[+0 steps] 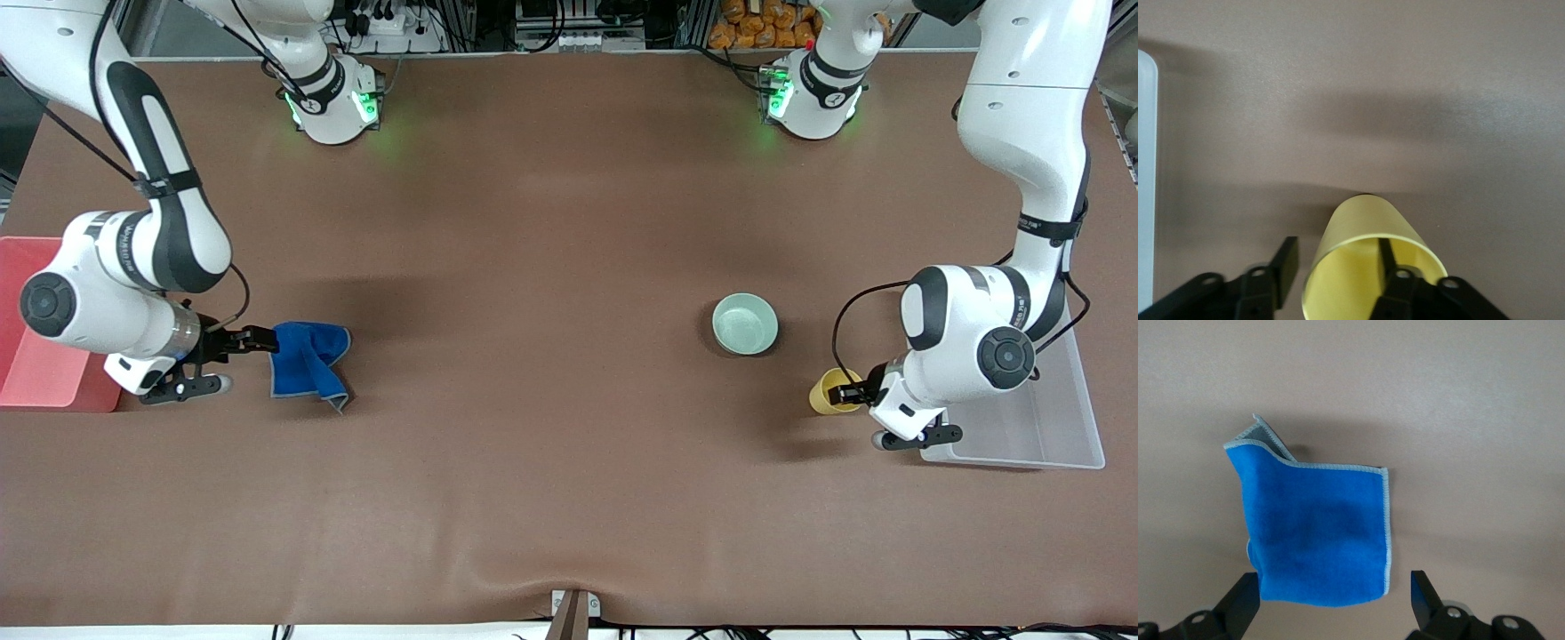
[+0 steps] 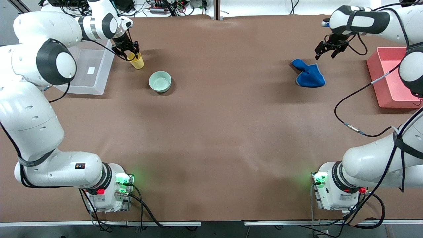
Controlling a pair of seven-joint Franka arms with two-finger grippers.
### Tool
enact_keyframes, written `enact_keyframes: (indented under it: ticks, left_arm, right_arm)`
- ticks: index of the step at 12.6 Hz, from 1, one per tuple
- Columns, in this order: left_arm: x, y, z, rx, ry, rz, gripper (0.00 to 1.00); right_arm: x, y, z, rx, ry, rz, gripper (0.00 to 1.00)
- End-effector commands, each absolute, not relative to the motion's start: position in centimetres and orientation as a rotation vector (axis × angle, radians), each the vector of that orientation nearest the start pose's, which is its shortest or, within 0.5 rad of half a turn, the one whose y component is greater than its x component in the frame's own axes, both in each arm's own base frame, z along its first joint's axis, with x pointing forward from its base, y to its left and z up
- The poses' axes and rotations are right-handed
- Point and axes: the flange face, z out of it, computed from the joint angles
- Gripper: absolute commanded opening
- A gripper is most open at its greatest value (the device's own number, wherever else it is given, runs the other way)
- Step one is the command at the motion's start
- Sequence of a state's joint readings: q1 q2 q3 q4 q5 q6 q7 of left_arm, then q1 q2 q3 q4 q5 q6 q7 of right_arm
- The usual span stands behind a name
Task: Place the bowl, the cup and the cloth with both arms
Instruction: 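Grasp the blue cloth with the right gripper while the left gripper grasps the cup, then lift the cloth with the right gripper while the left gripper lowers the cup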
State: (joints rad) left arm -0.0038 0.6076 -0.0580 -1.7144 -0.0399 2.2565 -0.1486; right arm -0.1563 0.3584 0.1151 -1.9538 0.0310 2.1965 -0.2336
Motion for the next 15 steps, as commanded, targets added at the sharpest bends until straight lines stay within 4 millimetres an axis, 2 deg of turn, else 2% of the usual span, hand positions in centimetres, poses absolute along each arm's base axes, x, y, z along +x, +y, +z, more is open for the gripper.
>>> enact_keyframes:
  ticks: [1,3,5,7,9,12,13,15]
  left_arm:
    - [66.3,-3.5,23.5,-3.182,-0.195,0.093,0.00]
    - [66.6,-3.3,24.3,-3.183,-0.207,0.074,0.00]
    - [67.0,-2.8,26.2,-3.185,-0.217,0.027,0.00]
    - [67.7,-1.6,29.8,-3.187,-0.247,0.000,0.00]
    - [69.0,0.3,34.1,-3.176,-0.258,0.063,0.00]
    - [69.2,4.6,37.8,-3.153,-0.181,0.072,0.00]
    - [69.1,6.7,38.8,-3.148,-0.131,0.080,0.00]
    - [68.6,10.6,39.5,-3.137,-0.104,0.097,0.00]
  right_arm:
    - [58.6,-2.1,29.0,-3.023,-0.235,0.123,1.00]
    - [58.5,-1.1,28.8,-2.990,-0.210,0.121,1.00]
    - [57.9,-0.7,27.8,-2.995,-0.214,0.104,1.00]
    - [57.2,0.0,26.6,-2.997,-0.215,0.066,1.00]
    - [57.2,0.7,26.5,-2.993,-0.228,0.069,1.00]
    - [56.4,0.8,25.4,-2.992,-0.225,0.092,1.00]
    - [56.2,0.8,25.0,-2.992,-0.226,0.100,1.00]
    - [55.9,1.2,24.5,-2.992,-0.231,0.100,1.00]
